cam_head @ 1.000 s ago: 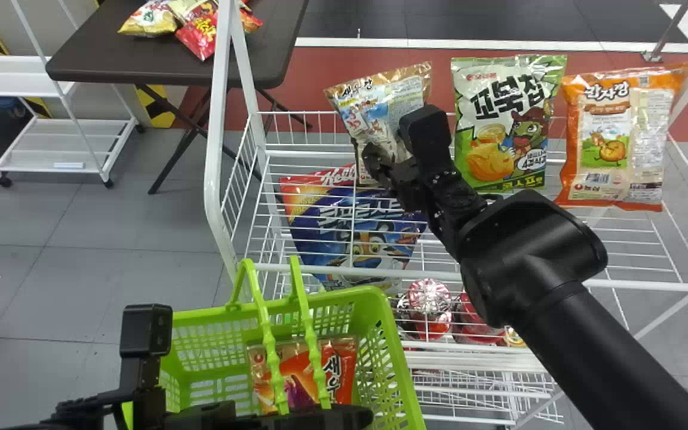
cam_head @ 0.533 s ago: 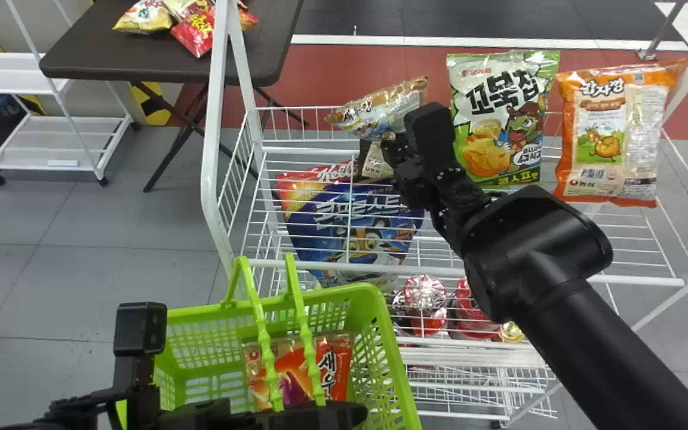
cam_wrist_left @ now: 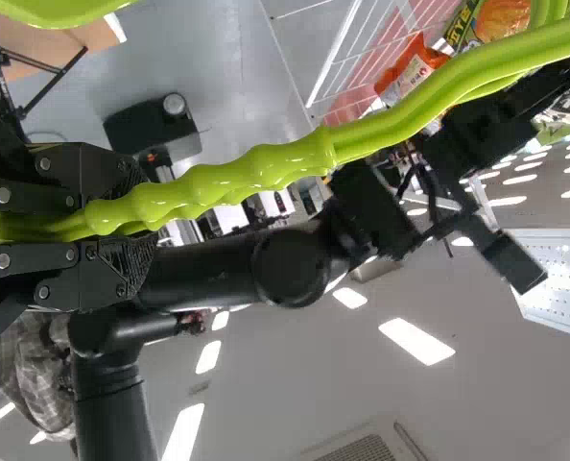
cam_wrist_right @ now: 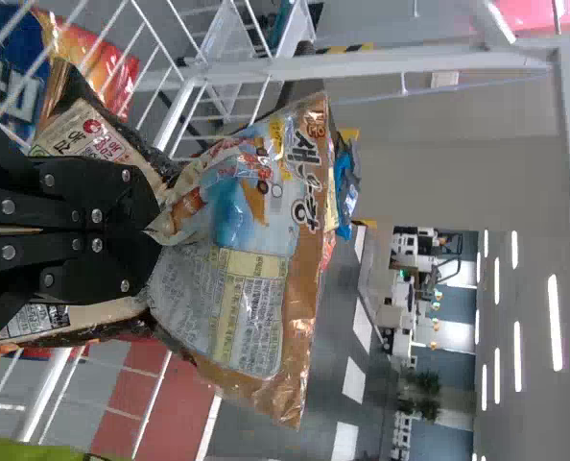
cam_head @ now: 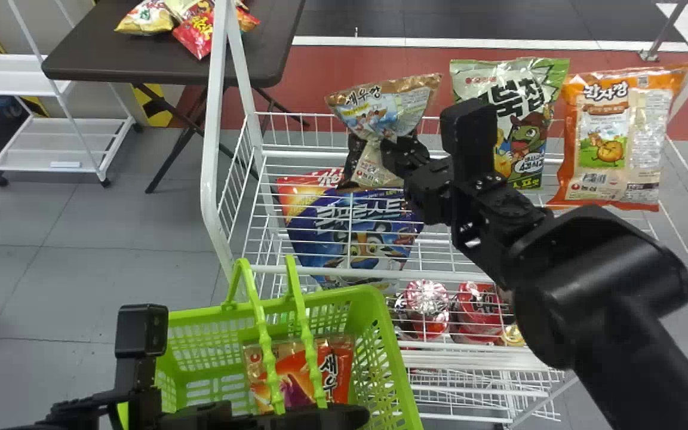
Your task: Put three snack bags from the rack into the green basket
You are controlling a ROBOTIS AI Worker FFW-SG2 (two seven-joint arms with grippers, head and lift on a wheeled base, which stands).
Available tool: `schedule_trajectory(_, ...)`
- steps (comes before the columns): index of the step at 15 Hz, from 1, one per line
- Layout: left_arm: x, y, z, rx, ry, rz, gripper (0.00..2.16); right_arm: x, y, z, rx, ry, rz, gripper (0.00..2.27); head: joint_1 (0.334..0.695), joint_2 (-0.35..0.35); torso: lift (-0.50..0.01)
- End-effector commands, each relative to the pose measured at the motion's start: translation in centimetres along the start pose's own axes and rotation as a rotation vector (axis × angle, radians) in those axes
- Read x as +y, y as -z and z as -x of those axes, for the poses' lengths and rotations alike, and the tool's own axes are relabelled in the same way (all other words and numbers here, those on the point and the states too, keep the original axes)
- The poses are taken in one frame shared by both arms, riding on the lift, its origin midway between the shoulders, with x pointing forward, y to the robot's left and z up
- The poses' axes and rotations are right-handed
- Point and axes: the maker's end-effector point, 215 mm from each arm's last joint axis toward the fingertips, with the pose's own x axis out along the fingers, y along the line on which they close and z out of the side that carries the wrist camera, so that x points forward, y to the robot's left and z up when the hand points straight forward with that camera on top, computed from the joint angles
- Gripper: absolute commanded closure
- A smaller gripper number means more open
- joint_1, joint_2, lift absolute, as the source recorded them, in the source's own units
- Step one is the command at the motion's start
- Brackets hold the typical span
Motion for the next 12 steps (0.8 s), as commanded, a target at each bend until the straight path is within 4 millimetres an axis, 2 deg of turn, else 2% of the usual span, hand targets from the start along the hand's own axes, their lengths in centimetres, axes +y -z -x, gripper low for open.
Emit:
schedule_trajectory(1,-0.1,-0.1,-0.1,-0.002,0.002,-0.001,2.15,1.3,0.7,3.3,0.071,-0.038,-0.009,2.25,0.695,0.026,0.0)
schedule_trajectory(6,0.0,-0.6,0.3,-0.011,-0.006,-0.012,2.15,2.9,5.4,10.0,0.322,-0.134,-0.069,2.25,0.695,0.011,0.0)
schedule_trajectory(10,0.0,-0.7,0.3,-0.012,-0.005,-0.012,2.15,5.1,7.4,15.9,0.486,-0.227,-0.112,2.25,0.695,-0.01,0.0)
schedule_trajectory(12,-0.1,-0.7,0.3,-0.012,-0.004,-0.013,2.15,7.2,8.4,18.7,0.564,-0.306,-0.137,2.25,0.695,-0.019,0.0)
